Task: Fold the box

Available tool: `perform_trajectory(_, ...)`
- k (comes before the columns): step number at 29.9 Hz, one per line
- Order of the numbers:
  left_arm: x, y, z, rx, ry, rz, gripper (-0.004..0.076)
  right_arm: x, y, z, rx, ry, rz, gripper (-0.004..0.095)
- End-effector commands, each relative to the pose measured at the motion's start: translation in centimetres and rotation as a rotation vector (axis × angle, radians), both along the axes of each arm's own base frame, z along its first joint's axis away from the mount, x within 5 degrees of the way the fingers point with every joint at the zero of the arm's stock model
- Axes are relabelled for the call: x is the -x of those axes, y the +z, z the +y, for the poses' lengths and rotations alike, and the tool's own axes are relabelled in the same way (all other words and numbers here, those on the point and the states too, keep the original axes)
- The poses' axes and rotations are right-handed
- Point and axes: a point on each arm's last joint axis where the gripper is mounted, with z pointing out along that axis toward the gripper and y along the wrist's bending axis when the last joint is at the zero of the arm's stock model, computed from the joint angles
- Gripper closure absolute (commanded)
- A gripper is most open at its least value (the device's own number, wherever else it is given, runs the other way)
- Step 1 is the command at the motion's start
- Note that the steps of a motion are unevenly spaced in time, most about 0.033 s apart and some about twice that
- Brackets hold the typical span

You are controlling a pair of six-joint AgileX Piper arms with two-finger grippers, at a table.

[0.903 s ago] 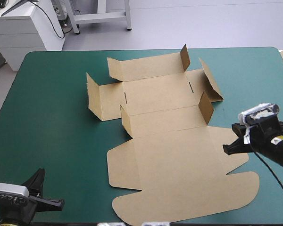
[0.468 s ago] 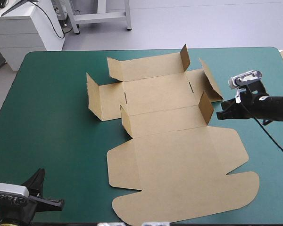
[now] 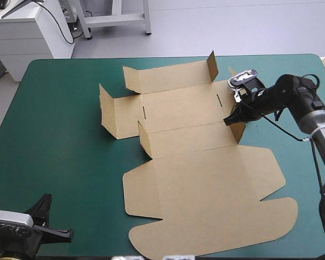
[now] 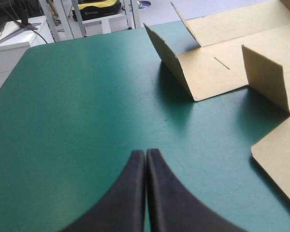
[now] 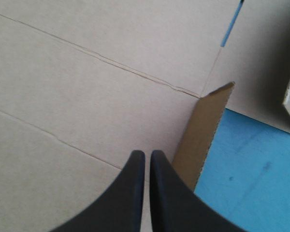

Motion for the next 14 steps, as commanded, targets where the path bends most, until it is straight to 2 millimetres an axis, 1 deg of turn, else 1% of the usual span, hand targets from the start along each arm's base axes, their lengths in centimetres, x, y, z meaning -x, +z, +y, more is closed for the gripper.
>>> perform_trajectory(1,-0.2,1.3,0.0,0.025,0.006,-0.078,0.0731,-0.5,1.5,0.0,0.037,-0.046,-0.047,0.0868)
perform_trajectory(5,-0.2,1.3,0.0,0.025,0.006,-0.077,0.0731,-0.8,1.3,0.0,0.061,-0.034,-0.008,0.0867)
perform_trajectory(7,-0.2,1.3,0.0,0.025,0.006,-0.077,0.0731,-0.8,1.5,0.0,0.055,-0.047,0.006,0.0838)
perform_trajectory(8,-0.2,1.3,0.0,0.025,0.006,-0.077,0.0731,-0.8,1.8,0.0,0.052,-0.06,0.009,0.0805)
perform_trajectory(9,-0.2,1.3,0.0,0.025,0.006,-0.077,0.0731,-0.7,2.0,-0.1,0.048,-0.069,0.019,0.077)
perform_trajectory(10,-0.2,1.3,0.0,0.025,0.006,-0.077,0.0731,-0.7,2.3,-0.1,0.051,-0.069,0.022,0.0714)
perform_trajectory(12,-0.2,1.3,0.0,0.025,0.006,-0.077,0.0731,-0.7,2.8,-0.2,0.057,-0.078,0.027,0.0583)
perform_trajectory(14,-0.2,1.3,0.0,0.025,0.006,-0.077,0.0731,-0.9,3.2,-0.3,0.071,-0.09,0.037,0.0423)
